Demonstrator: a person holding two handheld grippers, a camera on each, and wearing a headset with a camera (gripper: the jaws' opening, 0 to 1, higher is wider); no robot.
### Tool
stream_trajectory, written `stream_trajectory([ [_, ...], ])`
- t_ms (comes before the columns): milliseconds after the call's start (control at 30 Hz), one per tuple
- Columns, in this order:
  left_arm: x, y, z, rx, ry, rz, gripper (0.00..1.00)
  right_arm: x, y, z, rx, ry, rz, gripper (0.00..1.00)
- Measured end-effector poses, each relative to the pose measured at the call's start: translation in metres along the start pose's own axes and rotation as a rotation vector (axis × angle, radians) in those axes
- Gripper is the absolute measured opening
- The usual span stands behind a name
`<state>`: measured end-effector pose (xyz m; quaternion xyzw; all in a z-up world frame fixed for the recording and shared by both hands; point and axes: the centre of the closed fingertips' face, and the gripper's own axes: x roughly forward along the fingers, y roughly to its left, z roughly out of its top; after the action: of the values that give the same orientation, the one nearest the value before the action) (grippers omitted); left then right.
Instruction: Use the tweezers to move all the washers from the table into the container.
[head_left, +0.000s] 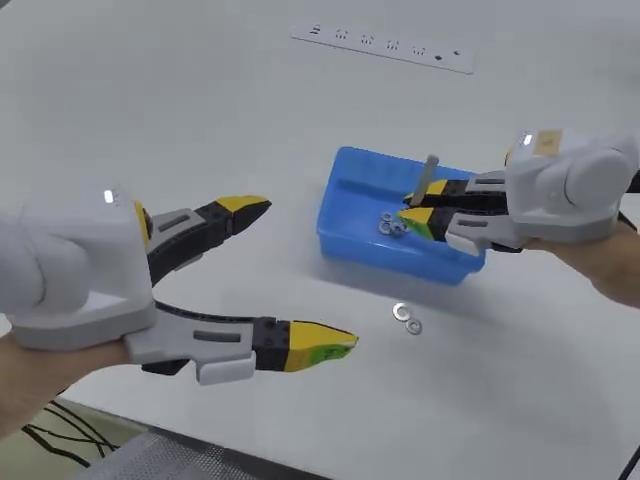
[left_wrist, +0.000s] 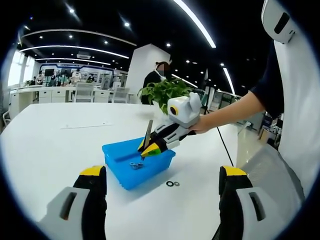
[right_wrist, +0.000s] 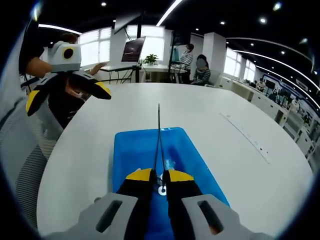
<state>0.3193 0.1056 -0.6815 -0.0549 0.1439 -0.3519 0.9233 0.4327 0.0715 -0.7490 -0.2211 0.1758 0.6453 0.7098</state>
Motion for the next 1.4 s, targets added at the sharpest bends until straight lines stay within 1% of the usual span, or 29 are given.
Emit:
stream_trajectory([
  [100, 0.006, 0.004, 0.007, 0.018, -0.004, -0.010, 0.97, -0.003, -0.001, 0.005, 0.003, -0.010, -0.006, 0.11],
  [200, 0.015, 0.011, 0.017, 0.059, -0.009, -0.013, 0.93, -0.005, 0.000, 0.009, 0.002, -0.023, -0.002, 0.10],
  [367, 0.030, 0.021, 0.031, 0.075, -0.030, -0.003, 0.88, -0.004, 0.008, 0.013, -0.038, -0.016, 0.007, 0.08],
  [400, 0.033, 0.022, 0.033, 0.080, -0.032, 0.001, 0.86, -0.004, 0.010, 0.013, -0.045, -0.013, 0.010, 0.08],
  [467, 0.039, 0.030, 0.037, 0.115, -0.038, 0.036, 0.82, -0.005, 0.013, 0.014, -0.070, -0.004, 0.010, 0.08],
  [567, 0.050, 0.035, 0.040, 0.121, -0.033, 0.038, 0.77, -0.007, 0.018, 0.017, -0.090, -0.004, 0.014, 0.08],
  [600, 0.055, 0.035, 0.040, 0.139, -0.018, 0.031, 0.74, -0.008, 0.020, 0.018, -0.097, -0.002, 0.019, 0.08],
  [633, 0.059, 0.033, 0.040, 0.155, -0.007, 0.014, 0.70, -0.008, 0.021, 0.018, -0.105, 0.000, 0.022, 0.08],
  [667, 0.064, 0.030, 0.041, 0.171, -0.005, -0.007, 0.65, -0.008, 0.023, 0.017, -0.117, 0.006, 0.022, 0.08],
  [733, 0.071, 0.023, 0.043, 0.203, 0.003, -0.054, 0.58, -0.008, 0.024, 0.016, -0.125, 0.016, 0.027, 0.08],
  [800, 0.078, 0.022, 0.044, 0.231, 0.016, -0.068, 0.56, -0.008, 0.025, 0.015, -0.128, 0.021, 0.029, 0.08],
  [833, 0.081, 0.021, 0.044, 0.233, 0.019, -0.082, 0.54, -0.009, 0.026, 0.015, -0.132, 0.023, 0.029, 0.08],
  [867, 0.083, 0.016, 0.045, 0.237, 0.017, -0.116, 0.47, -0.009, 0.027, 0.015, -0.139, 0.028, 0.028, 0.08],
  [900, 0.085, 0.013, 0.045, 0.242, 0.018, -0.139, 0.38, -0.010, 0.028, 0.015, -0.142, 0.030, 0.030, 0.08],
  [933, 0.086, 0.012, 0.045, 0.244, 0.021, -0.150, 0.31, -0.010, 0.028, 0.015, -0.145, 0.029, 0.032, 0.08],
  [967, 0.088, 0.009, 0.045, 0.260, 0.026, -0.165, 0.27, -0.011, 0.030, 0.016, -0.148, 0.028, 0.034, 0.08],
  [1000, 0.089, 0.009, 0.045, 0.264, 0.026, -0.171, 0.29, -0.011, 0.031, 0.016, -0.150, 0.028, 0.036, 0.08],
  [1033, 0.090, 0.006, 0.045, 0.256, 0.031, -0.195, 0.31, -0.011, 0.032, 0.016, -0.153, 0.027, 0.040, 0.08],
  [1067, 0.090, 0.004, 0.044, 0.255, 0.033, -0.207, 0.30, -0.011, 0.032, 0.016, -0.152, 0.027, 0.042, 0.08],
  [1200, 0.090, 0.002, 0.041, 0.260, 0.050, -0.238, 0.24, -0.011, 0.035, 0.015, -0.155, 0.030, 0.054, 0.08],
  [1300, 0.088, 0.001, 0.042, 0.262, 0.050, -0.251, 0.20, -0.010, 0.037, 0.015, -0.155, 0.030, 0.061, 0.08],
  [1400, 0.086, -0.004, 0.044, 0.271, 0.050, -0.267, 0.15, -0.009, 0.039, 0.017, -0.157, 0.027, 0.068, 0.08],
])
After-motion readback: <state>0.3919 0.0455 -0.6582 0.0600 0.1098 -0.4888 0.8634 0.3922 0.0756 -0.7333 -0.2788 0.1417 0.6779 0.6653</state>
